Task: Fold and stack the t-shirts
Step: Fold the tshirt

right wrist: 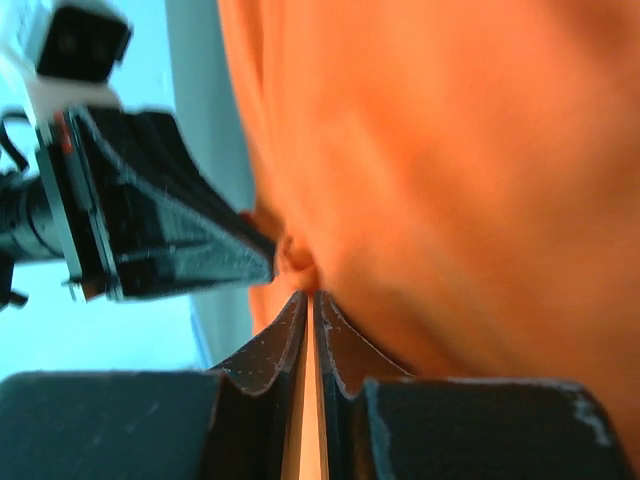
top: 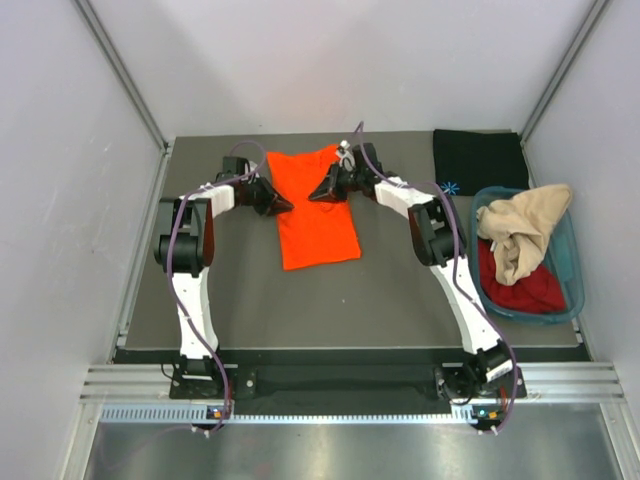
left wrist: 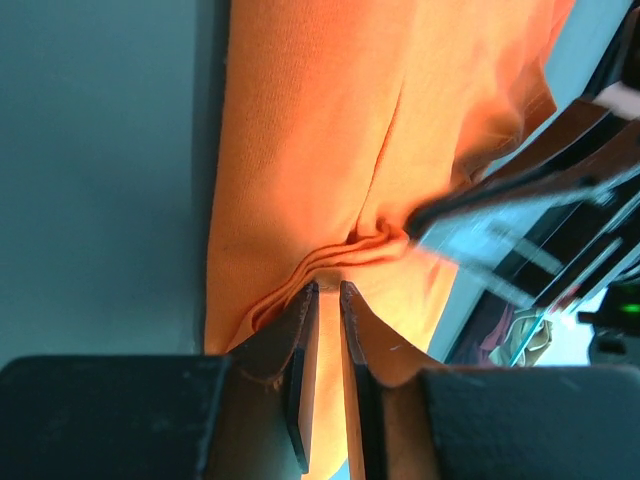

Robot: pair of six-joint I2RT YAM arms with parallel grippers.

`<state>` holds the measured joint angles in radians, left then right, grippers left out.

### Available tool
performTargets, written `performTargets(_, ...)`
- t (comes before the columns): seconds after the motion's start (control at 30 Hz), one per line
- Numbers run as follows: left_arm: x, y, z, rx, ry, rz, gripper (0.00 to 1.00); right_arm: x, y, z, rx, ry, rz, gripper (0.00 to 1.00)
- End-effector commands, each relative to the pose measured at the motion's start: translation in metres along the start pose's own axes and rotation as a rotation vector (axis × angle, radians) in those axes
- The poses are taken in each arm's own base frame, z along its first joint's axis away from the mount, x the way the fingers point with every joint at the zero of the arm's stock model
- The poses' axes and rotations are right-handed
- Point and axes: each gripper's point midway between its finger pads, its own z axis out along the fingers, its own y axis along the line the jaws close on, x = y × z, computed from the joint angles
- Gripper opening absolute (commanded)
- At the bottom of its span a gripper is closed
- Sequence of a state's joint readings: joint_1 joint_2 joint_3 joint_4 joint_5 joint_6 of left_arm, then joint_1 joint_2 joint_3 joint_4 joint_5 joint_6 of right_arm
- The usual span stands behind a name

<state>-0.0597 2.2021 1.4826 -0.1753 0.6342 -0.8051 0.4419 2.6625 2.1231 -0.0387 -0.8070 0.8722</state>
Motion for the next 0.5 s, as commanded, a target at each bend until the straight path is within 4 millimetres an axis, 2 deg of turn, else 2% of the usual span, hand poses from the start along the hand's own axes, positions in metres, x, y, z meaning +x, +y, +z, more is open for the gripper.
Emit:
performTargets(0.0, -0.012, 0.01, 0.002, -0.043, -0.031, 0.024, 0.2, -0.043, -0.032, -0.015, 0.083, -0.117, -0.023, 0.07)
performTargets(0.07, -0.013, 0.008, 0.002, -0.043, -0.03, 0.029, 0.2, -0.055, -0.031, -0.023, 0.07, -0.133, -0.023, 0.07)
performTargets(0.13, -0.013, 0.005, 0.0, -0.04, -0.031, 0.037, 0.22, -0.059, -0.024, -0.029, 0.051, -0.126, -0.034, 0.07)
performTargets(0.23, -0.018, -0.008, -0.01, -0.029, -0.053, 0.065, 0.31, -0.062, -0.006, -0.043, 0.035, -0.112, -0.072, 0.07)
performTargets(0.27, -0.023, -0.019, -0.017, -0.015, -0.069, 0.084, 0.34, -0.062, 0.003, -0.052, 0.045, -0.103, -0.1, 0.08)
performTargets(0.33, -0.026, -0.026, -0.025, -0.031, -0.076, 0.106, 0.37, -0.065, 0.012, -0.066, 0.061, -0.105, -0.131, 0.08)
performTargets(0.37, -0.032, -0.041, -0.033, -0.014, -0.098, 0.134, 0.39, -0.068, 0.026, -0.078, 0.062, -0.112, -0.17, 0.08)
performTargets(0.4, -0.032, -0.044, -0.038, -0.02, -0.095, 0.144, 0.4, -0.066, 0.031, -0.086, 0.073, -0.104, -0.171, 0.08)
performTargets(0.43, -0.034, -0.05, -0.043, -0.019, -0.105, 0.154, 0.41, -0.068, 0.032, -0.097, 0.088, -0.108, -0.175, 0.12)
performTargets(0.47, -0.037, -0.063, -0.054, -0.008, -0.125, 0.188, 0.45, -0.071, 0.044, -0.112, 0.097, -0.117, -0.232, 0.18)
